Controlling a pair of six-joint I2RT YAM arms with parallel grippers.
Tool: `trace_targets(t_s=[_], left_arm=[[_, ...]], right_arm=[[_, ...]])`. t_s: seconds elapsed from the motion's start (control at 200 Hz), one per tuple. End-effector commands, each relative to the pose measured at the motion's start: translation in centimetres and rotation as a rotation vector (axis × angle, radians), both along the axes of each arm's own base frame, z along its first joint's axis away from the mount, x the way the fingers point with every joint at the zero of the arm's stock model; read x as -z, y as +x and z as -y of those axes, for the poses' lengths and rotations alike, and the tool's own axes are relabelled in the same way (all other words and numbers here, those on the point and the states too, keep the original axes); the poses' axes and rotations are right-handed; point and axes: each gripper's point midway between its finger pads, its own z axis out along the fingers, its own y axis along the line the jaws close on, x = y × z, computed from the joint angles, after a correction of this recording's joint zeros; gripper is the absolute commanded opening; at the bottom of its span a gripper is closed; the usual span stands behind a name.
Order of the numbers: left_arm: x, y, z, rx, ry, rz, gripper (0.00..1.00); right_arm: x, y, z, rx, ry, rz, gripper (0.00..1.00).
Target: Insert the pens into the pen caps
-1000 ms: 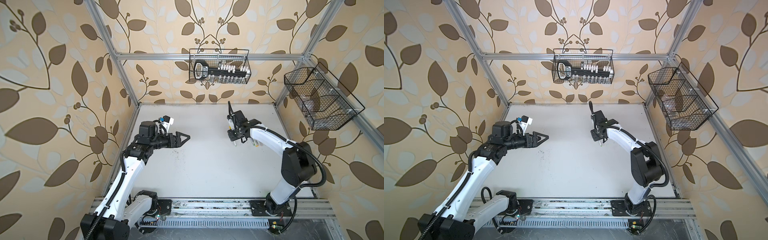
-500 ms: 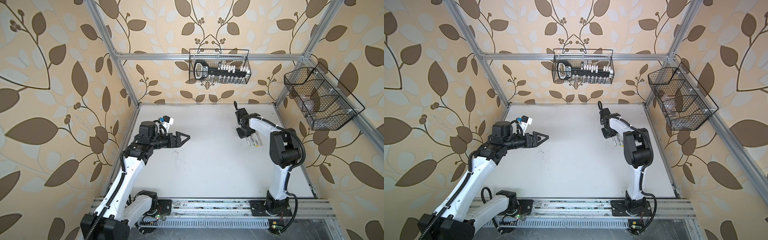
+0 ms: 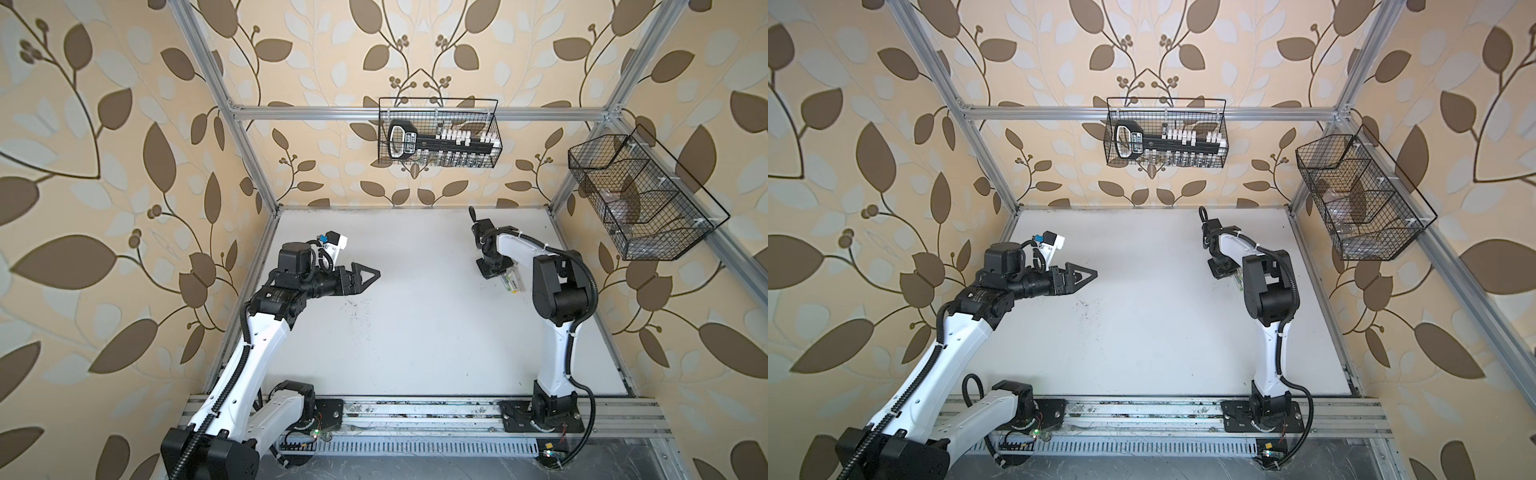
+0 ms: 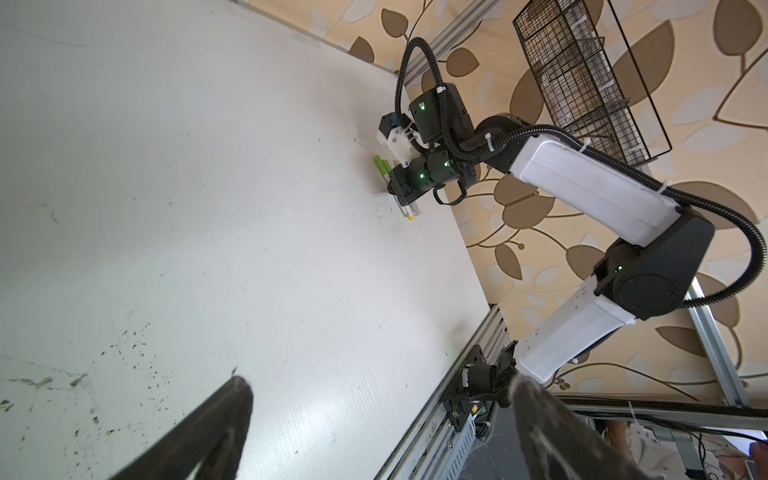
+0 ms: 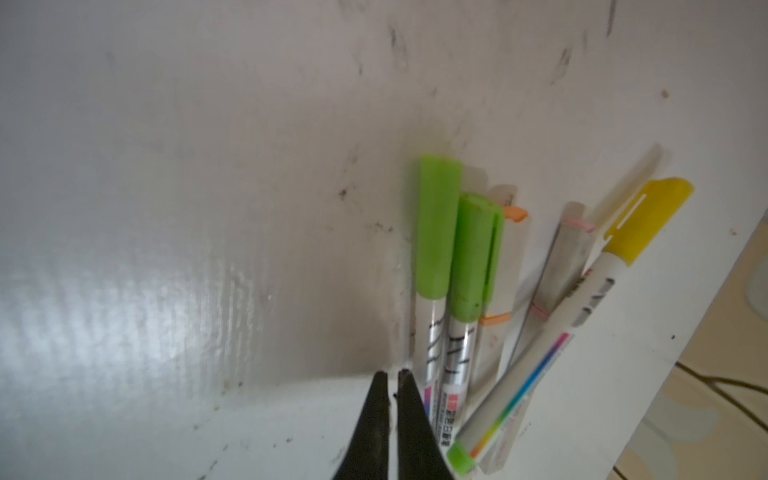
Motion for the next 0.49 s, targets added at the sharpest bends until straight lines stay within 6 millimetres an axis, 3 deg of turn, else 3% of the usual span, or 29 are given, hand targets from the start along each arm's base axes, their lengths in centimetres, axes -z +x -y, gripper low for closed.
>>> trace_targets(t_s=[0.0, 0.08, 0.185, 0.31, 0.49], left_arm=[[-0.1, 0.4, -0.3, -0.011, -0.008, 0.015, 0.99], [-0.1, 0.4, -0.2, -0.01, -0.011, 0.013, 0.99], [0.0, 0.5, -0.2, -0.01, -0.011, 0.01, 0.99], [0.0, 0.4, -0.3, -0.012, -0.012, 0.013, 0.99], [-0.1, 0.4, -0.2, -0.008, -0.02, 0.014, 0.99]], right_arm=[[-1.2, 0.5, -0.2, -0.019, 0.006, 0.02, 0.11], [-2.1, 0.9, -0.3, -0.005, 0.052, 0.066, 0.13], [-3.5, 1.2, 0.1, 0.044, 0.162, 0.146, 0.24], [-5.1, 0.8, 2.9, 0.175, 0.269, 0.264, 0.46], [-4.7, -1.9, 7.6, 0.356, 0.323, 0.317, 0.62]])
